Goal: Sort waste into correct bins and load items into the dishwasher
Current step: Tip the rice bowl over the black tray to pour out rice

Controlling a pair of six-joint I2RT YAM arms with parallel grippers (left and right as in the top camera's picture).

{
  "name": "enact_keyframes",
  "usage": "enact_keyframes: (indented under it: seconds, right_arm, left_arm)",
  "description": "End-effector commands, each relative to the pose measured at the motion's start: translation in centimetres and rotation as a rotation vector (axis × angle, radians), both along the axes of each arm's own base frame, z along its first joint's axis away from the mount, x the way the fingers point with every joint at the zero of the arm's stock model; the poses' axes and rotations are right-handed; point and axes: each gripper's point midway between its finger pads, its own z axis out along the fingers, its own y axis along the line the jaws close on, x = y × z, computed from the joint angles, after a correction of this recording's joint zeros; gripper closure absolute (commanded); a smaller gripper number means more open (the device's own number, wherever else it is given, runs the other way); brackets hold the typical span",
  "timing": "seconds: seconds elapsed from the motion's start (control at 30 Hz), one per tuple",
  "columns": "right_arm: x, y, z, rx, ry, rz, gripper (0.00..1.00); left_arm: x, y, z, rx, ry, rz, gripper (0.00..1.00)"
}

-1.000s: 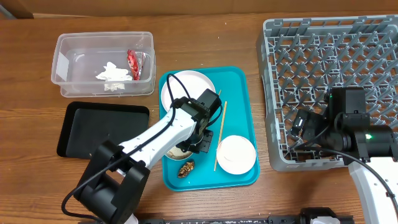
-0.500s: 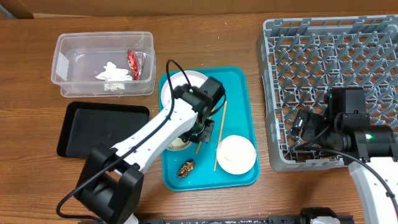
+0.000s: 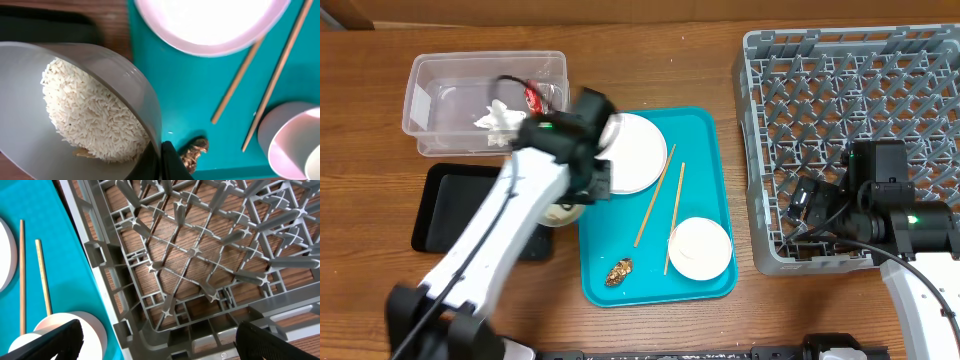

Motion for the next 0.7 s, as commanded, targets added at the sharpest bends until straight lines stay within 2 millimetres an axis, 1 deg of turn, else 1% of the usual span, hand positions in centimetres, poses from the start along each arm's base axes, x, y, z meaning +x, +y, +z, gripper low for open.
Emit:
enact_keyframes:
  seconds: [0.0, 0.13, 0.23, 0.27, 0.33, 0.4, 0.5, 0.6, 0.63, 0.67]
  right_arm:
    - [0.5, -0.2, 1.2, -0.011, -0.041, -0.001, 0.00]
    - [0.4, -0.2, 1.2, -0.011, -0.039, -0.001, 0.00]
    - [0.4, -0.2, 1.2, -0.011, -0.035, -0.001, 0.00]
    - [0.3, -0.2, 1.1, -0.011, -0.034, -0.001, 0.00]
    - [0.3, -0.2, 1.1, -0.011, -0.034, -0.001, 0.00]
    - [0.3, -0.2, 1.1, -0.012, -0.034, 0.000, 0.00]
    - [0.3, -0.2, 1.1, -0.011, -0.034, -0.001, 0.00]
    - [0.3, -0.2, 1.1, -0.011, -0.034, -0.001, 0.00]
    - [0.3, -0.2, 1.1, -0.011, -0.034, -0.001, 0.00]
    - [0.3, -0.2, 1.1, -0.011, -0.034, -0.001, 0.00]
  left_arm:
    - [0.5, 2.8, 1.8, -0.026, -0.069, 0.049, 0.96]
    - [0.7, 4.5, 1.0, -0.104, -0.068, 0.060, 0.96]
    - [1.4, 5.7, 0.0, -0.203, -0.076, 0.060, 0.96]
    - [1.9, 6.9, -0.6, -0.239, -0.093, 0.079, 0.96]
    - [2.4, 8.5, -1.2, -0.279, -0.117, 0.120, 0.96]
    - [2.7, 9.4, -1.5, -0.344, -0.142, 0.133, 0.96]
    - [3.1, 10.0, -1.3, -0.490, -0.191, 0.112, 0.96]
    - [2.9, 10.5, -0.7, -0.608, -0.238, 0.089, 0.96]
    - [2.9, 10.6, -0.4, -0.652, -0.259, 0.076, 0.96]
    - [2.8, 10.4, 0.4, -0.741, -0.309, 0.037, 0.96]
